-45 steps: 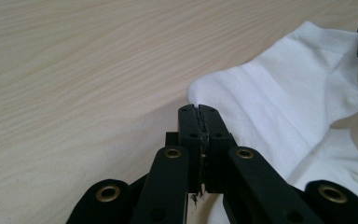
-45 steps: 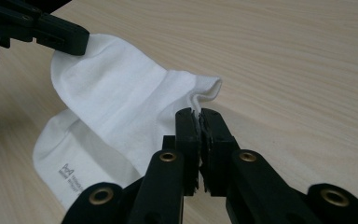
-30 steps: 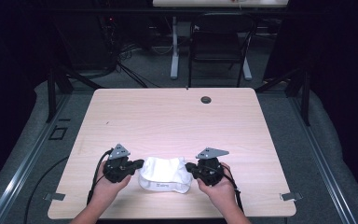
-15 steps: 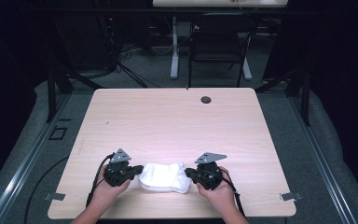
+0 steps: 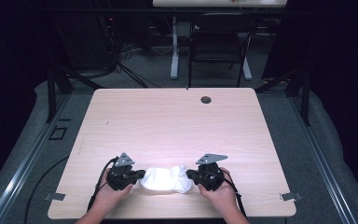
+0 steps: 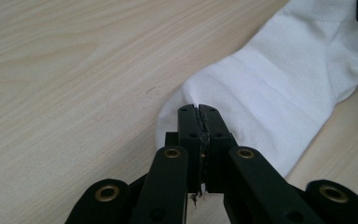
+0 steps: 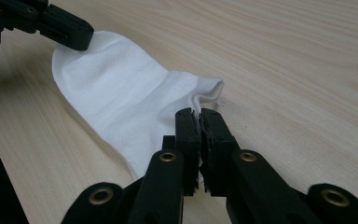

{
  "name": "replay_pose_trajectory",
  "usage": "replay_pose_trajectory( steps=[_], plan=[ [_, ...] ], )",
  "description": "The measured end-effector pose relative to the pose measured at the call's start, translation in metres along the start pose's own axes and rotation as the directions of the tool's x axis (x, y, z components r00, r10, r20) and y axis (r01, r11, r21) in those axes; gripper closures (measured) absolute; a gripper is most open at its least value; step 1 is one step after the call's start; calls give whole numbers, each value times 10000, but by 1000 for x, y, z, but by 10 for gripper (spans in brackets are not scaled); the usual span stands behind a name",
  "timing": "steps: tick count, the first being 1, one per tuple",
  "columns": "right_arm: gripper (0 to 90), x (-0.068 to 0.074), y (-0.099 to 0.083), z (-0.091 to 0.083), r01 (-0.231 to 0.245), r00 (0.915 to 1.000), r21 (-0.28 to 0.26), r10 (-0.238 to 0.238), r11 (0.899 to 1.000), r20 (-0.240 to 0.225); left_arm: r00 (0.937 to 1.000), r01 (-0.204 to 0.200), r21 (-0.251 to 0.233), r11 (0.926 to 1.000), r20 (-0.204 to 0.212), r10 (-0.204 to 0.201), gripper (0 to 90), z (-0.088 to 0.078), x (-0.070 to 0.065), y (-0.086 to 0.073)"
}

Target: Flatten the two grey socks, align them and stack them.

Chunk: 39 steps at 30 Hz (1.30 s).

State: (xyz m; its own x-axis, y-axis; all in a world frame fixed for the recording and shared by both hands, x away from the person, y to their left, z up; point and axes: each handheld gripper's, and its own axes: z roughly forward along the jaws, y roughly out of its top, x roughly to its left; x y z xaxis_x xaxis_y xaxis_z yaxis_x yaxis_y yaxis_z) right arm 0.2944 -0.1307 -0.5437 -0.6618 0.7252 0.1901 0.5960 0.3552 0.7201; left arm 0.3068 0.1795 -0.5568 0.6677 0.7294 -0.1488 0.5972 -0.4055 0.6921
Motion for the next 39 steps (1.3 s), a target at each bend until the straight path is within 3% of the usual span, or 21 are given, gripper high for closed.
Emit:
replay_pose_trajectory(
  steps=[29, 33, 35, 37, 39],
  plan=[
    [859, -3, -3, 9, -37, 10000, 470, 37, 9989, -9, 9997, -150, 386, 9991, -205, 158, 826, 11, 6, -3],
    [829, -4, -4, 11, -178, 9998, 570, 176, 9982, 45, 9991, -211, 285, 9994, -360, 221, 772, 10, 6, -3],
    [790, -5, -4, 9, -193, 9996, 315, 187, 9993, 204, 9985, -205, -113, 9997, -506, 199, 715, 5, 6, -1],
    [777, -5, -4, 7, -291, 9993, 234, 285, 9993, 249, 9988, -161, -223, 9996, -461, 151, 671, 3, 6, 0],
    [771, -8, -3, 3, -355, 9988, -115, 358, 9993, 326, 9990, -244, -644, 9976, -399, 219, 647, -4, 2, 3]
  ],
)
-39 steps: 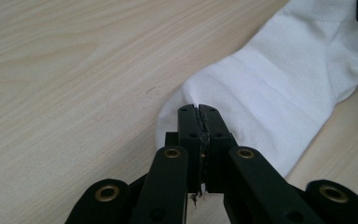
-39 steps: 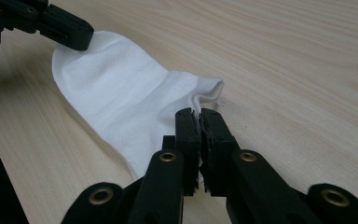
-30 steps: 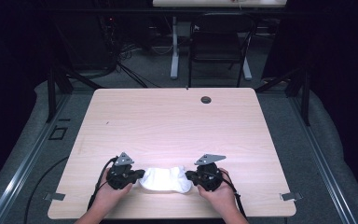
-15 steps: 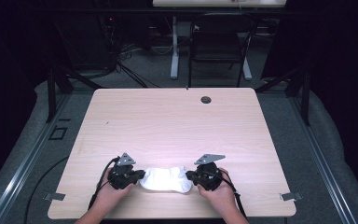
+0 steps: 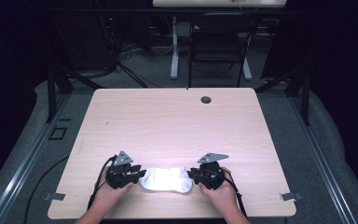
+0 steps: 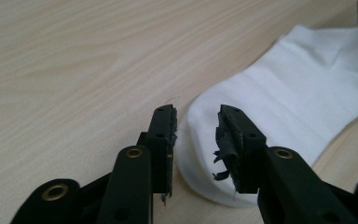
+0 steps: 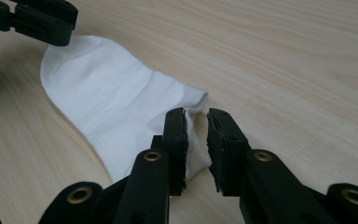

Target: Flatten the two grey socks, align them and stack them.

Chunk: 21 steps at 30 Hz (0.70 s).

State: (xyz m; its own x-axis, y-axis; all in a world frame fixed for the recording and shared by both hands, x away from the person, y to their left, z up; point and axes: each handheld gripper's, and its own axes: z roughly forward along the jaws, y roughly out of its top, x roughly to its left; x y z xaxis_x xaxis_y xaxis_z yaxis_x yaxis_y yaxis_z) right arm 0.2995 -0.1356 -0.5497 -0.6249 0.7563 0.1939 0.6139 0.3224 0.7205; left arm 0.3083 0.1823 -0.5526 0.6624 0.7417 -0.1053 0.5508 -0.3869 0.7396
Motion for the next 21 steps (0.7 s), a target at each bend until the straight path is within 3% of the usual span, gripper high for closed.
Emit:
replay_pose_trajectory(
  steps=[4, 7, 14, 18, 21],
  plan=[
    [746, 4, 2, -4, 270, 9994, -459, -279, 9986, -188, 9997, -164, -58, 9998, 158, 165, 624, -1, -5, 0],
    [701, 11, 3, -2, 597, 9978, -447, -610, 9972, -269, 9994, -263, -4, 9997, 222, 263, 612, 1, -8, 0],
    [658, 25, -1, 13, 1242, 9921, 64, -1241, 9922, -180, 9983, -493, 160, 9987, 321, 487, 571, 5, -16, -3],
    [633, 24, -4, 17, 1172, 9931, 247, -1169, 9928, -126, 9982, -297, 471, 9984, 533, 272, 561, 12, -16, -6],
    [623, 24, -6, 20, 1241, 9923, 461, -1239, 9912, -72, 9982, -450, 649, 9969, 433, 422, 557, 16, -18, -8]
  ],
)
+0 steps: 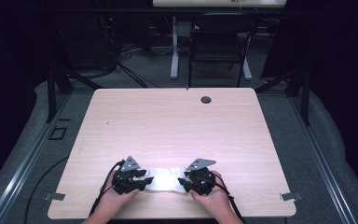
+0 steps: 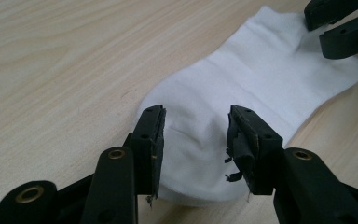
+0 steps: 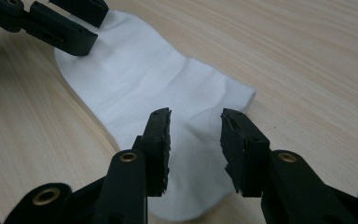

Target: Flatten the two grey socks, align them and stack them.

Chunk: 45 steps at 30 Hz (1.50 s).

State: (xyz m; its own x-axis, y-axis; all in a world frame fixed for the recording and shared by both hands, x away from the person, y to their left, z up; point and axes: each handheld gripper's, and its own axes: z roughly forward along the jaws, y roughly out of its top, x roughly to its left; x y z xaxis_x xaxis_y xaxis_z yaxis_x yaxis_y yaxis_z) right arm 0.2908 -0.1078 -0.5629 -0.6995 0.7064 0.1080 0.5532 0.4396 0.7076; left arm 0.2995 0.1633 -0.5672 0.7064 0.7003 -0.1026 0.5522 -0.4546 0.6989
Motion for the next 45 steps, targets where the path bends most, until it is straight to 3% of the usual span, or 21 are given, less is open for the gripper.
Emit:
replay_pose_trajectory(
  steps=[7, 15, 30, 45],
  plan=[
    [610, -1, -4, 4, 56, 9999, 247, -59, 9997, 144, 9993, -370, 168, 9992, -47, 371, 551, 2, 0, -2],
    [617, -4, -6, 5, 75, 9999, 151, -76, 9999, 93, 9988, -487, 201, 9986, -17, 487, 554, 6, 1, -4],
    [613, -8, -4, 7, 153, 9996, 5, -153, 9999, 243, 9990, -448, -39, 9990, -24, 448, 534, 10, 7, -2],
    [623, -23, 1, 11, -424, 9990, -255, 427, 9988, 107, 9997, -238, -253, 9994, -72, 236, 534, 17, 14, 5]
  ],
)
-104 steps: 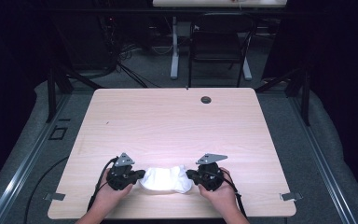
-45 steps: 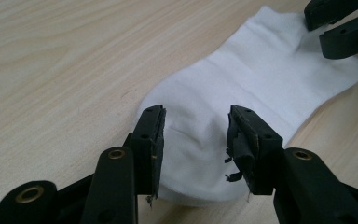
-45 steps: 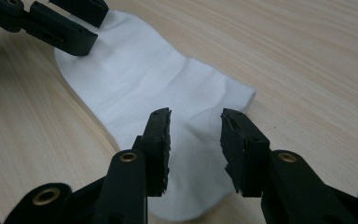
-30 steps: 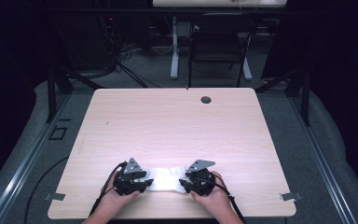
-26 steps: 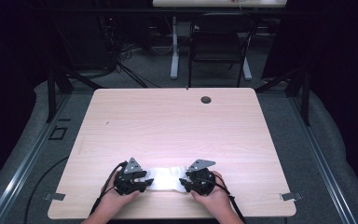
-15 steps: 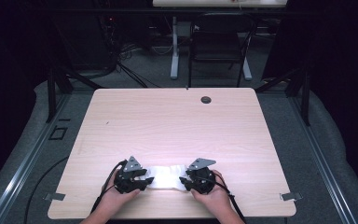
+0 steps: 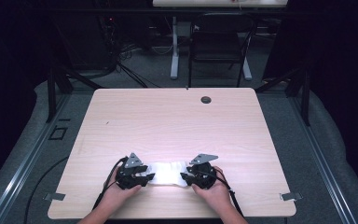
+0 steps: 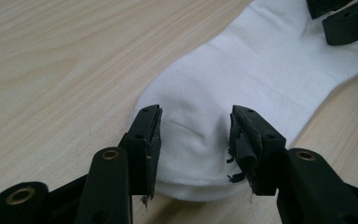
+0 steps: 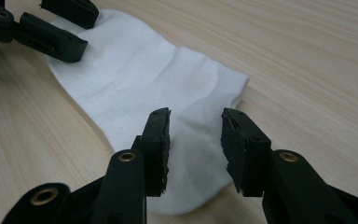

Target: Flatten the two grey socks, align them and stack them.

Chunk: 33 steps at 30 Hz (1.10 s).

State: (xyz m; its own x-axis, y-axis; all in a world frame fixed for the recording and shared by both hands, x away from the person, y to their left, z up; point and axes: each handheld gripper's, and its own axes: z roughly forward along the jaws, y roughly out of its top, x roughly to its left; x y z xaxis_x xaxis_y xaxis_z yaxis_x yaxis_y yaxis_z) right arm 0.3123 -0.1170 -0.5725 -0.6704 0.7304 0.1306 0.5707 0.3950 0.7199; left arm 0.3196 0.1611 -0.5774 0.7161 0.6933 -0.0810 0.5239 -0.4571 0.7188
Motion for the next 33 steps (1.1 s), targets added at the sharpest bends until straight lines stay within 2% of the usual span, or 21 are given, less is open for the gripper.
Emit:
replay_pose_trajectory(
  steps=[3, 6, 8, 9, 10, 13, 15, 19, 24, 27, 30, 33],
  plan=[
    [629, -4, 2, 2, -109, 9999, -80, 110, 9999, 50, 10000, 21, -90, 10000, -33, -22, 535, 2, 3, 1],
    [631, -10, 7, 4, -203, 9997, 73, 202, 9998, 113, 9999, 161, -260, 9995, -56, -162, 537, 6, 7, 3],
    [635, -13, 10, 5, -218, 9998, 158, 217, 9996, 51, 9992, 411, -474, 9980, 18, -410, 537, 10, 13, 5],
    [639, -15, 11, 6, -367, 9993, 161, 367, 9992, -2, 9992, 411, -474, 9980, 18, -410, 538, 10, 13, 5],
    [640, -17, 12, 6, -350, 9994, 244, 350, 9991, 1, 9980, 628, -571, 9964, 95, -623, 539, 11, 15, 6],
    [643, -22, 15, 8, -336, 9994, 277, 333, 9991, 100, 9983, 583, -484, 9971, 86, -580, 543, 12, 18, 8],
    [648, -26, 18, 9, -404, 9991, 281, 401, 9988, 118, 9990, 442, -216, 9988, -62, -443, 543, 14, 19, 14],
    [649, -31, 20, 9, -419, 9988, 333, 410, 9986, 273, 9991, 422, -290, 9987, -86, -424, 542, 18, 21, 17],
    [641, -41, 23, 13, -576, 9973, 326, 560, 9978, 478, 9977, 636, -443, 9970, -205, -645, 542, 20, 28, 18],
    [637, -44, 21, 15, -625, 9963, 517, 592, 9967, 628, 9964, 799, -525, 9954, -232, -812, 542, 21, 31, 18],
    [637, -44, 19, 16, -718, 9954, 367, 693, 9967, 659, 9965, 761, -567, 9955, -302, -779, 541, 22, 33, 19],
    [637, -42, 20, 19, -506, 9958, 333, 479, 9982, 783, 9969, 674, -586, 9960, -362, -696, 538, 22, 32, 19]
  ],
)
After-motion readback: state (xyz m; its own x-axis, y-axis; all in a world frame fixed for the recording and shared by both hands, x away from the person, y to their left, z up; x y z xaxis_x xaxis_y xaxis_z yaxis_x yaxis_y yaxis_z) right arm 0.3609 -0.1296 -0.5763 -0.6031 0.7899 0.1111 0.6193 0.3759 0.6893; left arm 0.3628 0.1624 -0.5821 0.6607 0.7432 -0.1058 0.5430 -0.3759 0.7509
